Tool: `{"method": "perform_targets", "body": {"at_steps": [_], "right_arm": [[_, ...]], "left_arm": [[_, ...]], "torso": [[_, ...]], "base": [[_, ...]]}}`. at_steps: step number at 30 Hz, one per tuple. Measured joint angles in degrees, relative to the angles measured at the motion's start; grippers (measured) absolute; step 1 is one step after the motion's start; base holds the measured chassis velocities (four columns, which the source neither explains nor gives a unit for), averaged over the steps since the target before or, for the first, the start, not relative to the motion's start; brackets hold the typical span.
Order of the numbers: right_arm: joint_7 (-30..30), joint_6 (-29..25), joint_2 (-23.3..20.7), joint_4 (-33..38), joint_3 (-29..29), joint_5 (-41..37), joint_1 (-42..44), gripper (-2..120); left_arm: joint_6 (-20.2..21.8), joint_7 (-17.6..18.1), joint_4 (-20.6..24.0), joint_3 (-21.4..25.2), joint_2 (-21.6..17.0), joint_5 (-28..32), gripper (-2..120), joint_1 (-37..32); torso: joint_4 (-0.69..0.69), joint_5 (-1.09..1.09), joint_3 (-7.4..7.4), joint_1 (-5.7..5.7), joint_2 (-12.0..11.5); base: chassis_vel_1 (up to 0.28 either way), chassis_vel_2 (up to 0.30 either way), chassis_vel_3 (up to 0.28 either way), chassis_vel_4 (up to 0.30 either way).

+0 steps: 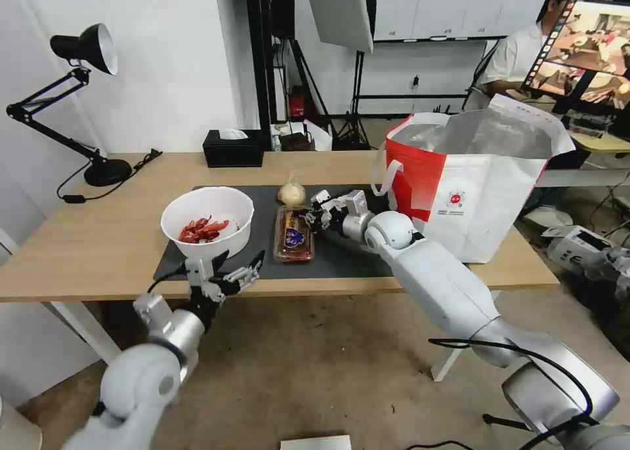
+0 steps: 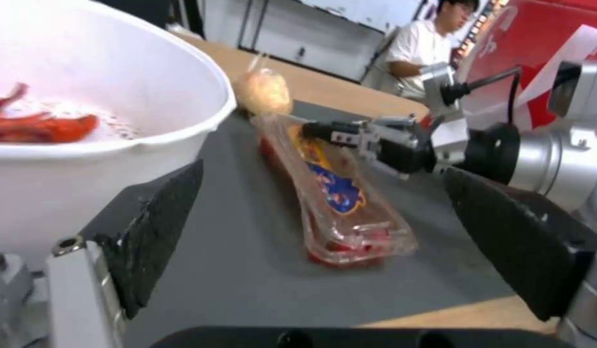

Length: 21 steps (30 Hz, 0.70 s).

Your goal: Pick up the trash from the table and place it into the takeout bag.

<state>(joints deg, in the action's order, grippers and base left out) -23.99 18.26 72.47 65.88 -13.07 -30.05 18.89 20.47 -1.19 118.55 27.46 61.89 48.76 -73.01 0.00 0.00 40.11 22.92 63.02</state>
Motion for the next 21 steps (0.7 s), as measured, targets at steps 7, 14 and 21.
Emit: {"method": "perform_targets", "body": {"at_steps": [7,14,21], "right_arm": [[0.3,0.0,-0.1,-0.1,0.2,-0.2,0.2,0],[0.4,0.0,-1.0,0.8,0.4,-0.6,0.5,0],[0.8,0.0,-1.4,1.9,0.7,-1.8,1.1,0]], "left_arm": [[4.7,4.1,-3.3,-4.1,-4.6,14.8,100,7.2],[8.5,9.8,-6.1,-8.1,-3.4,22.3,100,12.2],[11.6,16.9,-8.0,-9.2,-1.4,27.3,100,14.4]], "torso": [[0.01,-0.01,0.0,0.0,0.0],[0.0,-0.01,0.0,0.0,0.0],[0.0,0.0,0.0,0.0,0.0]], "base": [[0.0,0.0,0.0,0.0],[0.0,0.0,0.0,0.0],[0.0,0.0,0.0,0.0]]}}
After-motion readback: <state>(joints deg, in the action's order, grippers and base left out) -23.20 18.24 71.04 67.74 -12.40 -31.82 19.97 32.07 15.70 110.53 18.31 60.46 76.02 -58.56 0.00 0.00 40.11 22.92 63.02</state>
